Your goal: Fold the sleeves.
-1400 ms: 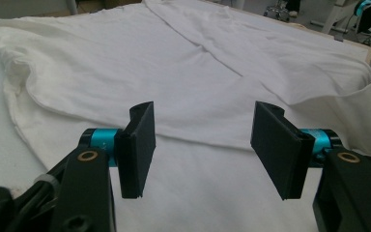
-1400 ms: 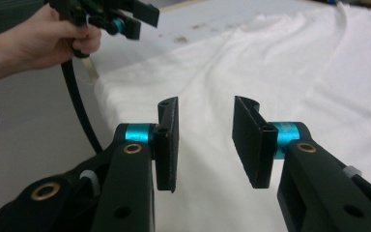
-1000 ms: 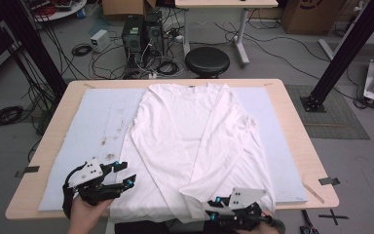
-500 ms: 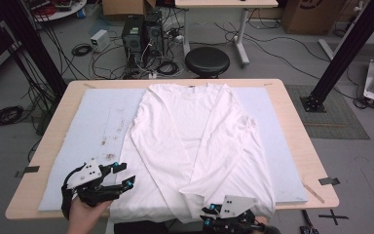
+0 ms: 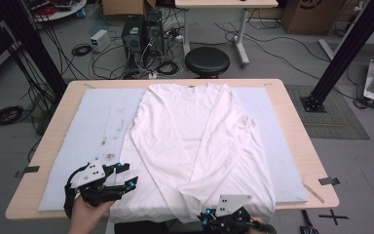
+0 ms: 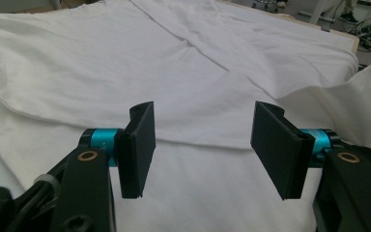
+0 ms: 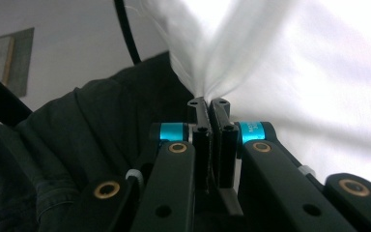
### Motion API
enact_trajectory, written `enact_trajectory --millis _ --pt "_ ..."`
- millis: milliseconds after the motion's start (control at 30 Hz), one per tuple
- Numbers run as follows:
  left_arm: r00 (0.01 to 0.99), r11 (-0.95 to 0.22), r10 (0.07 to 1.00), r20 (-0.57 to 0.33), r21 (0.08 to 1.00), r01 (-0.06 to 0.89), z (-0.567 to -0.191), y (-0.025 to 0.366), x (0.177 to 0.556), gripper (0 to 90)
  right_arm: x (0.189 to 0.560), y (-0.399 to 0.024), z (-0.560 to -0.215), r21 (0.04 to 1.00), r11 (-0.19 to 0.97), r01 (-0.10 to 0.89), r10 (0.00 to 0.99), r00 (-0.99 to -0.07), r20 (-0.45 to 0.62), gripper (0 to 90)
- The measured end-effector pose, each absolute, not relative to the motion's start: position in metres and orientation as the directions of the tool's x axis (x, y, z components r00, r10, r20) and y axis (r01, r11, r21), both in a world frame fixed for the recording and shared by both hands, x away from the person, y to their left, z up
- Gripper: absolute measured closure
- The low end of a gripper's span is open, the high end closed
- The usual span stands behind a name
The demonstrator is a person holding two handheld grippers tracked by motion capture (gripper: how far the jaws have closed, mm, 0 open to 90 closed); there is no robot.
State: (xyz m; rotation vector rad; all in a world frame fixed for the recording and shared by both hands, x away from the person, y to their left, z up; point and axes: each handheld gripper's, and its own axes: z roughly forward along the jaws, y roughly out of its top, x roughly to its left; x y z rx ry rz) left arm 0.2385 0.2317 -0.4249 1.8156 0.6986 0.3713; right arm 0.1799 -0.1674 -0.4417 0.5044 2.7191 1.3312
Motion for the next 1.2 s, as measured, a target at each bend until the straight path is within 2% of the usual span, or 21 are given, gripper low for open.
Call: enact_trajectory --millis 267,433,533,633,800,867,900,967,1100,1133,1167,1200 --pt "0.778 -0.226 0.622 -0.087 0.932 0.284 -0.426 0.23 0.239 41.7 0.16 -0.147 -0.427 0.765 0.639 0.082 0.193 -0.98 -0.055 87.9" --pt "0.783 -0.238 0.616 -0.087 0.927 0.29 -0.427 0.227 0.24 41.7 0.155 -0.14 -0.424 0.749 0.662 -0.03 0.067 -0.993 -0.1 81.1" --pt "0.783 -0.237 0.616 -0.085 0.928 0.287 -0.427 0.227 0.24 41.7 0.154 -0.139 -0.421 0.751 0.659 -0.033 0.063 -0.993 -0.099 77.4" --pt "0.783 -0.235 0.617 -0.085 0.929 0.286 -0.426 0.228 0.239 41.7 0.161 -0.151 -0.418 0.771 0.637 0.004 0.121 -0.988 -0.094 75.0" --pt "0.782 -0.234 0.618 -0.085 0.929 0.286 -0.426 0.229 0.24 41.7 0.181 -0.183 -0.409 0.825 0.552 0.126 0.333 -0.94 -0.079 67.3" --pt "0.783 -0.235 0.617 -0.082 0.93 0.283 -0.426 0.229 0.239 41.6 0.185 -0.19 -0.408 0.83 0.537 0.148 0.372 -0.925 -0.075 65.1" --pt "0.783 -0.238 0.616 -0.08 0.929 0.282 -0.426 0.228 0.24 41.6 0.195 -0.205 -0.405 0.848 0.489 0.203 0.458 -0.887 -0.052 62.8" --pt "0.78 -0.235 0.621 -0.079 0.93 0.282 -0.426 0.228 0.24 41.4 0.205 -0.222 -0.403 0.865 0.438 0.246 0.529 -0.848 -0.026 62.7" --pt "0.766 -0.231 0.64 -0.07 0.932 0.278 -0.426 0.228 0.243 40.0 0.227 -0.258 -0.4 0.887 0.327 0.326 0.661 -0.75 0.032 56.2" --pt "0.766 -0.231 0.64 -0.07 0.932 0.278 -0.426 0.228 0.243 39.8 0.227 -0.258 -0.4 0.887 0.327 0.326 0.661 -0.75 0.032 56.2" --pt "0.747 -0.221 0.661 -0.067 0.935 0.279 -0.425 0.228 0.245 39.8 0.242 -0.284 -0.399 0.891 0.242 0.383 0.747 -0.66 0.081 52.0" --pt "0.746 -0.222 0.663 -0.064 0.934 0.278 -0.425 0.229 0.246 39.8 0.246 -0.292 -0.399 0.893 0.215 0.396 0.771 -0.63 0.093 50.5"
